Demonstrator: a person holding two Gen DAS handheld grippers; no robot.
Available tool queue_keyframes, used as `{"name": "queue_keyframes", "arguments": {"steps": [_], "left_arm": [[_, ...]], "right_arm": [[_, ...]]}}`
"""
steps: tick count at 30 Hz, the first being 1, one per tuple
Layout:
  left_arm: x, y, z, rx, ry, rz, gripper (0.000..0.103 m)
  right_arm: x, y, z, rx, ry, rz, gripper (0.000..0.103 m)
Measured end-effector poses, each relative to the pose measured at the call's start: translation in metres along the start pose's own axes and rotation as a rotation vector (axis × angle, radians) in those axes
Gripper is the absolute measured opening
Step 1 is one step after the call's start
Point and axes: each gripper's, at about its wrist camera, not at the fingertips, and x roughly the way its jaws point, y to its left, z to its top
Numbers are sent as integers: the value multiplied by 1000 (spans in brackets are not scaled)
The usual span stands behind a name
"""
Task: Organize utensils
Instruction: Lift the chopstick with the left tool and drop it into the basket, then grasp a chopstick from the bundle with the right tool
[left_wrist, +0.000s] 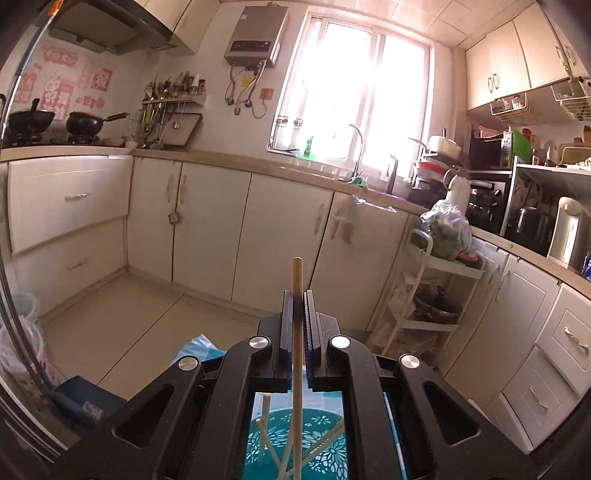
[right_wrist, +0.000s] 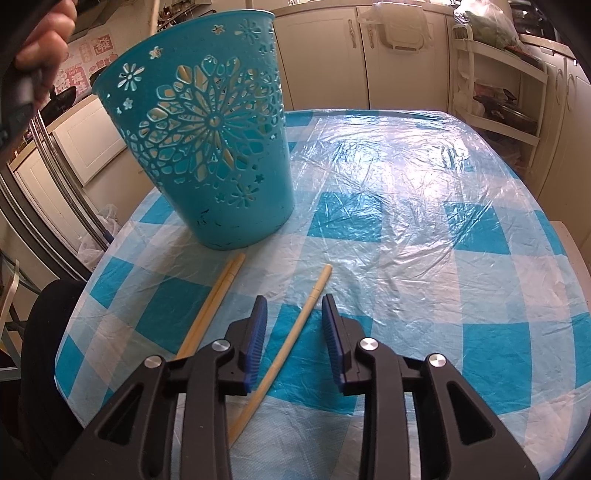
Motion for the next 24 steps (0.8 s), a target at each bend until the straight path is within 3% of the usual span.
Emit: {"name": "queue_keyframes", "arguments": {"steps": [10, 11, 13, 15, 20, 24], "left_arm": [[2, -1, -49, 125, 125, 29, 9], [-4, 2, -50, 125, 125, 35, 16], [-21, 15, -53, 108, 107, 57, 44], [-43, 33, -55, 85, 68, 97, 58], [-76, 82, -69, 31, 62, 178, 69], [-72, 119, -107, -15, 173, 233, 72]], "right_arm": [[0, 1, 0, -3, 1, 6, 34], [0, 1, 0, 1, 0, 9, 34], [0, -1, 0, 7, 0, 17, 34], [-1, -4, 0, 22, -1, 30, 34], [-2, -14, 1, 88, -7, 75, 34], [-1, -5, 0, 55, -9, 31, 33]]}}
